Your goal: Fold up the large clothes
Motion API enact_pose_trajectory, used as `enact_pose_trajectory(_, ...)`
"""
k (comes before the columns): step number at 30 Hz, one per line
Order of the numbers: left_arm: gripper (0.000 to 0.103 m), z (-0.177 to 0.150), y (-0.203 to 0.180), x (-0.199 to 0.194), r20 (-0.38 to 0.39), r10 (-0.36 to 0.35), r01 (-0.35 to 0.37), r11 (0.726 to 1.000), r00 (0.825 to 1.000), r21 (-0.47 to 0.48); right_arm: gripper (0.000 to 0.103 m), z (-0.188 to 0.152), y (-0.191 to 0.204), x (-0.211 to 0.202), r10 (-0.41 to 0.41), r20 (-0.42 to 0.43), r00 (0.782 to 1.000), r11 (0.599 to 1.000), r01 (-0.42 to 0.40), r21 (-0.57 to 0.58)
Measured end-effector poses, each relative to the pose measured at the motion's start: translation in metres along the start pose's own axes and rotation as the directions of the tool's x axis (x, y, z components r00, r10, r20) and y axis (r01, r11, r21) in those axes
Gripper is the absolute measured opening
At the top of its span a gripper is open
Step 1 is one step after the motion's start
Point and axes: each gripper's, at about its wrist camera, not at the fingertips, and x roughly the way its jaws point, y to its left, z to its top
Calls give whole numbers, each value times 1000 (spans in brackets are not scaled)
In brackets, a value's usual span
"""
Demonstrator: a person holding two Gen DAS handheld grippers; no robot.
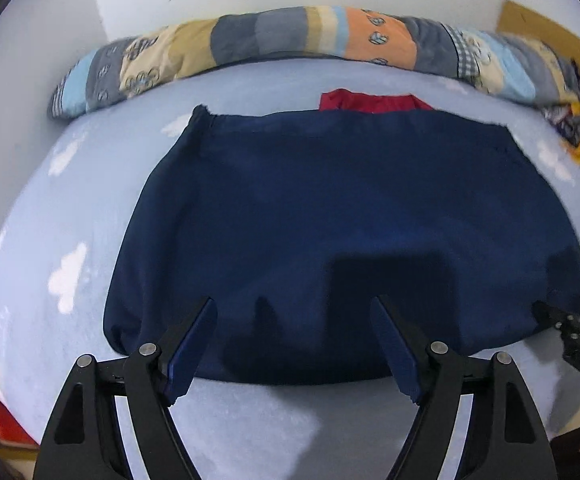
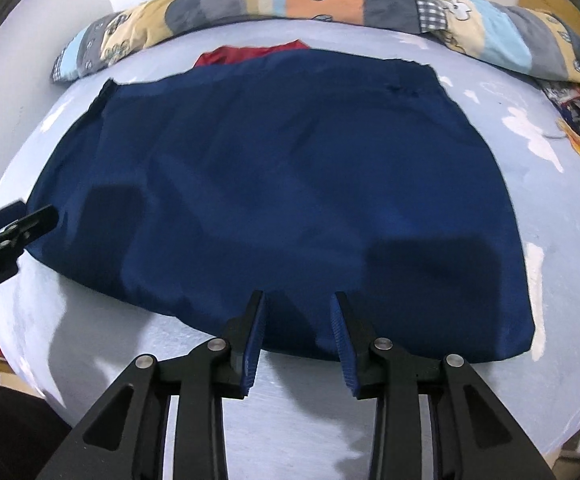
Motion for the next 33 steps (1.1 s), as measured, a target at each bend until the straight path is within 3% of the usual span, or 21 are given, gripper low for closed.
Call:
enact_pose_trajectory(2,78,-7,-4,3,1,15,-15,999,1000,35,42,0,3,4,2,-15,1000,1000,-2,6)
enact_pose_trajectory(8,79,-25,-29,27,-103,9,6,989,995,146,46,0,11,11,-17,-44,999,1000,17,2)
enact_pose_trajectory(11,79,-26,-35,30,-99,34,-16,984,994,179,46,1,17,4,7,-17,1000,1000,-7,4)
enact_pose_trajectory(15,79,-22,-31,24,-94,8,7,989,996,149,46,3,16,-8,18,35,999,1000,-18,7)
enact_pose_trajectory(19,79,-15,-5,19,-95,-28,33,998,995,59,46,0,-25,-2,29,-9,1000,987,-27,159)
enact_pose_trajectory(23,79,-16,27,26,-132,-9,7,1000,991,-12,46,-5,-65,-1,14,-35,999,962,-3,274)
enact_pose_trajectory(27,79,-22,46,40,-199,16,-21,999,980,-27,46,-7,-66,5,-6,-70,998,965,24,259)
enact_pose_trajectory(33,79,-24,61,33,-178,19,-28,999,984,-45,46,-10,-77,-16,-17,-6,1000,955,18,297)
